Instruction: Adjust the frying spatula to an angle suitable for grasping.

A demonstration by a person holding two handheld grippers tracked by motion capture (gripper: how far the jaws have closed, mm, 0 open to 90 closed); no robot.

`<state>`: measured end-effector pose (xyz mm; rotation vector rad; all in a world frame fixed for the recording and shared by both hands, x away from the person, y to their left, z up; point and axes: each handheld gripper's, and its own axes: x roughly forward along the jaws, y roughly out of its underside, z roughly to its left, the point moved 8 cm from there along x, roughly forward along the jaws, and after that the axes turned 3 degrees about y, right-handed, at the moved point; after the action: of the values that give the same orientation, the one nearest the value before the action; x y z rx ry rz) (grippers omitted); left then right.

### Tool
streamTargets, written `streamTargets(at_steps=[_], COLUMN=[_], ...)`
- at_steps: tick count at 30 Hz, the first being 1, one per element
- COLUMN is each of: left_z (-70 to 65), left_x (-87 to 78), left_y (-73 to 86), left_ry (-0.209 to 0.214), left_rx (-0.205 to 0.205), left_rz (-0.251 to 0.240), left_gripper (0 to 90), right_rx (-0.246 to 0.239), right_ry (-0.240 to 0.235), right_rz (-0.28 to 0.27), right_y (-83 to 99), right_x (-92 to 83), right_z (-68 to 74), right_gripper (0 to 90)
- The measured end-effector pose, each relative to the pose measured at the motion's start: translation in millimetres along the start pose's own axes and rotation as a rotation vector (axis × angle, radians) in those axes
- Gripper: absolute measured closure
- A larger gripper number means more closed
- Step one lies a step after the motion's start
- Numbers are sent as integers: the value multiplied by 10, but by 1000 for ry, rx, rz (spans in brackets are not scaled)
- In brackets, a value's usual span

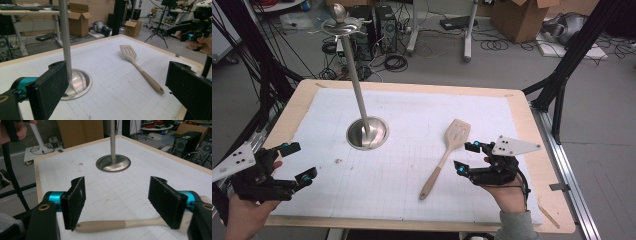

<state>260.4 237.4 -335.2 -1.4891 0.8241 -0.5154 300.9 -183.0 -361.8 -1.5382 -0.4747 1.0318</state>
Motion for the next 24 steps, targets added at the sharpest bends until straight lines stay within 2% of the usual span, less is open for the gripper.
streamTargets(at_steps=[4, 5, 8, 12, 13, 16, 19, 24], left_z=[11, 1, -15, -38, -60, -53, -41, -11], left_x=[3, 5, 3, 4, 14, 14, 0, -19], left_y=[27, 42, 66, 91, 105, 102, 104, 139], left_ry=[-9, -13, -17, -22, -27, -69, -86, -79], left_rx=[-6, -6, -1, 1, 7, 34, 31, 23], left_rz=[2, 6, 16, 23, 24, -3, -20, -14], left_gripper=[52, 52, 52, 52, 52, 52, 52, 52], right_rx=[-13, -29, -47, -34, -34, -21, -32, -24], right_ry=[-4, 5, 27, 24, 32, 25, 27, 13], right_rz=[7, 25, 24, 25, 28, 39, 54, 77], right_y=[17, 43, 59, 65, 74, 87, 118, 184], right_x=[57, 99, 135, 168, 196, 236, 292, 386], right_z=[4, -3, -16, -28, -56, -74, -106, -151], right_gripper=[351, 408, 451, 496, 531, 561, 601, 685])
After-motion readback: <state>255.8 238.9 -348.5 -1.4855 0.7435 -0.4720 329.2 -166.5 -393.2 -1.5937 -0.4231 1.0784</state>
